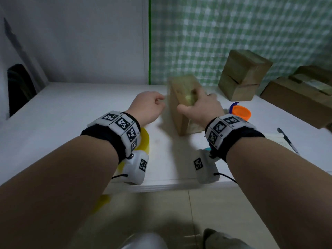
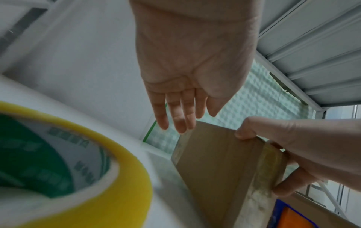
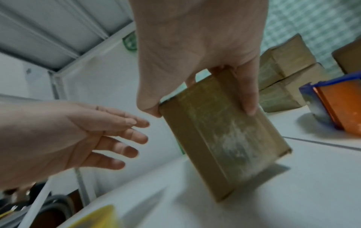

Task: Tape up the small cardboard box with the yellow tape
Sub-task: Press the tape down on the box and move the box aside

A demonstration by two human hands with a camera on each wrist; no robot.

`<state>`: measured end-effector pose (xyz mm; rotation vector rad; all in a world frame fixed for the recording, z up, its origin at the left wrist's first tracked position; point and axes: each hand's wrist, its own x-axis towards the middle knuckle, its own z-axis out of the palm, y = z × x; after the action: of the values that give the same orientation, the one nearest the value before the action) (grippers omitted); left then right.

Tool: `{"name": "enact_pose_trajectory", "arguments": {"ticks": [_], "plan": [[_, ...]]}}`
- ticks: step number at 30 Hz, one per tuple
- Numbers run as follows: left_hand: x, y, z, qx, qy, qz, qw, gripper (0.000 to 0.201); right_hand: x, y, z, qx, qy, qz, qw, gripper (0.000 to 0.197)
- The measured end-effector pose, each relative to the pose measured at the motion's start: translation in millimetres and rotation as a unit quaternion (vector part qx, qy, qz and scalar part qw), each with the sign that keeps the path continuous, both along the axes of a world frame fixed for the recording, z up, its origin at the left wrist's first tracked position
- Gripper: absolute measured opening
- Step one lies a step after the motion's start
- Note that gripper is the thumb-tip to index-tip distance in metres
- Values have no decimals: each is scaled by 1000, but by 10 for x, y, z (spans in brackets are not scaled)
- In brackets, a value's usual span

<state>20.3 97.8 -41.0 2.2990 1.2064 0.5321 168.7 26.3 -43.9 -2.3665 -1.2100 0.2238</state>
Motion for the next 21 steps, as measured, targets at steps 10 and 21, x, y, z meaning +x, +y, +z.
{"name": "enact_pose_trajectory", "arguments": {"ticks": [10, 21], "plan": [[490, 427, -146, -72, -37, -15, 997, 36, 646, 665, -112, 77, 0, -112, 991, 70], [590, 426, -148, -103, -18, -35, 994, 34, 907, 806, -179, 9, 16, -121, 992, 63]]}}
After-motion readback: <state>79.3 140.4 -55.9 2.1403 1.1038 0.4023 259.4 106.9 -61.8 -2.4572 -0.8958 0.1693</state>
